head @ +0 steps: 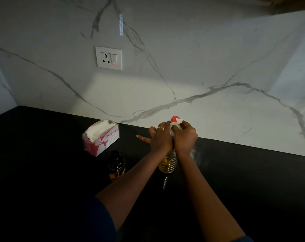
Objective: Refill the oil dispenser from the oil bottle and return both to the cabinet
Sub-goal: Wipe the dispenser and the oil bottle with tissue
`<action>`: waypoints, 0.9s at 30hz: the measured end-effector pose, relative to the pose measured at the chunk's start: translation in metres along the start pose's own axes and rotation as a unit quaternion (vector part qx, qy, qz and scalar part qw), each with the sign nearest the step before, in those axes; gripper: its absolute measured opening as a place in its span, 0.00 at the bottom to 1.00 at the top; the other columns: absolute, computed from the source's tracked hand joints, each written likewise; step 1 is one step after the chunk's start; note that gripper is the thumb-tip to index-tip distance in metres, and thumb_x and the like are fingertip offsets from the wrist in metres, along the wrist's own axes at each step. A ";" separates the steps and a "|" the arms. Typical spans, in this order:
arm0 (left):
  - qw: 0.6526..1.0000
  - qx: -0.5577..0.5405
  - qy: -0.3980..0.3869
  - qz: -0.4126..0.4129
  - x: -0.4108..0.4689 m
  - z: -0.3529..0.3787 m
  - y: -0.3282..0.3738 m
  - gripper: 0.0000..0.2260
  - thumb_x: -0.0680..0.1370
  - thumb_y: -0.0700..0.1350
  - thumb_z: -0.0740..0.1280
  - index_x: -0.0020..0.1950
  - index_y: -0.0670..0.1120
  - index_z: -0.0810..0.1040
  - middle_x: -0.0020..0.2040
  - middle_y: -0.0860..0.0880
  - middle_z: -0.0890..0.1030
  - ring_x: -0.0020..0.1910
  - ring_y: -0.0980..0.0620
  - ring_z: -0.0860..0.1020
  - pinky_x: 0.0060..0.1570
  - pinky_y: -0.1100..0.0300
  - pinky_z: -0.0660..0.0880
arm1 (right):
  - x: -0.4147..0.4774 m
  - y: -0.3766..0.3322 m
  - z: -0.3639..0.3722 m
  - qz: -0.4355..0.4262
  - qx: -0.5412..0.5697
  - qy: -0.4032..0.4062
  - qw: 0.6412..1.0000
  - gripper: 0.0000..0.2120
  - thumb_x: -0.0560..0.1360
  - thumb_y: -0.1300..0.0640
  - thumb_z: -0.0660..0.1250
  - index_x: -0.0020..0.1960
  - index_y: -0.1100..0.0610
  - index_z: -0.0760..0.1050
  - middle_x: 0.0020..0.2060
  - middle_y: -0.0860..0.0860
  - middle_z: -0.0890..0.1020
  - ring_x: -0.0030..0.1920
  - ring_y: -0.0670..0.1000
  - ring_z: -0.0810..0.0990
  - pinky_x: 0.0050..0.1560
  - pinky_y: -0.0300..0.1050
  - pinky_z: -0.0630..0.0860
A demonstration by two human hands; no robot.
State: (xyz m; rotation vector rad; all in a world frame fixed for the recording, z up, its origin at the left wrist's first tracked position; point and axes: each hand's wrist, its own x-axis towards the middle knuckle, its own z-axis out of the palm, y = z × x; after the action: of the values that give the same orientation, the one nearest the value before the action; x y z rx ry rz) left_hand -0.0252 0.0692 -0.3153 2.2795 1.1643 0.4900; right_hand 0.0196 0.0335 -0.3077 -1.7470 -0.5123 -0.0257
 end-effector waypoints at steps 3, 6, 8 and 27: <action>1.000 -0.002 -0.005 -0.001 -0.002 -0.001 0.000 0.25 0.79 0.51 0.60 0.74 0.57 0.55 0.74 0.52 0.59 0.73 0.45 0.51 0.60 0.26 0.32 | 0.002 0.003 0.000 -0.008 -0.005 -0.015 1.000 0.16 0.72 0.60 0.70 0.59 0.62 0.77 0.54 0.57 0.82 0.53 0.55 0.81 0.54 0.40 0.73; 1.000 -0.009 -0.028 0.006 -0.001 -0.005 -0.002 0.28 0.77 0.53 0.64 0.74 0.57 0.56 0.74 0.51 0.59 0.74 0.43 0.50 0.60 0.26 0.33 | 0.005 0.004 -0.004 -0.004 0.015 -0.037 0.999 0.16 0.71 0.61 0.71 0.59 0.62 0.77 0.53 0.57 0.82 0.53 0.54 0.81 0.52 0.38 0.72; 0.998 -0.039 -0.054 0.006 0.001 -0.010 -0.003 0.29 0.75 0.54 0.65 0.73 0.58 0.57 0.74 0.50 0.58 0.74 0.41 0.50 0.61 0.26 0.36 | 0.011 0.008 -0.008 0.001 0.026 -0.059 0.998 0.16 0.71 0.62 0.71 0.58 0.62 0.78 0.52 0.57 0.82 0.52 0.54 0.81 0.53 0.41 0.74; 0.970 -0.192 -0.141 0.042 0.022 0.000 -0.027 0.35 0.69 0.51 0.73 0.72 0.58 0.59 0.73 0.52 0.61 0.73 0.42 0.54 0.69 0.36 0.49 | -0.006 0.030 -0.019 -0.025 0.054 0.037 0.998 0.11 0.73 0.68 0.67 0.54 0.62 0.80 0.46 0.56 0.84 0.42 0.47 0.81 0.47 0.42 0.80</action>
State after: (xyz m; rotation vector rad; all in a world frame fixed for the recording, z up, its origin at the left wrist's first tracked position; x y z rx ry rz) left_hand -0.0299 0.1008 -0.3301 1.9863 0.7597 0.3696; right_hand 0.0295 0.0096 -0.3320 -1.6208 -0.4955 -0.0959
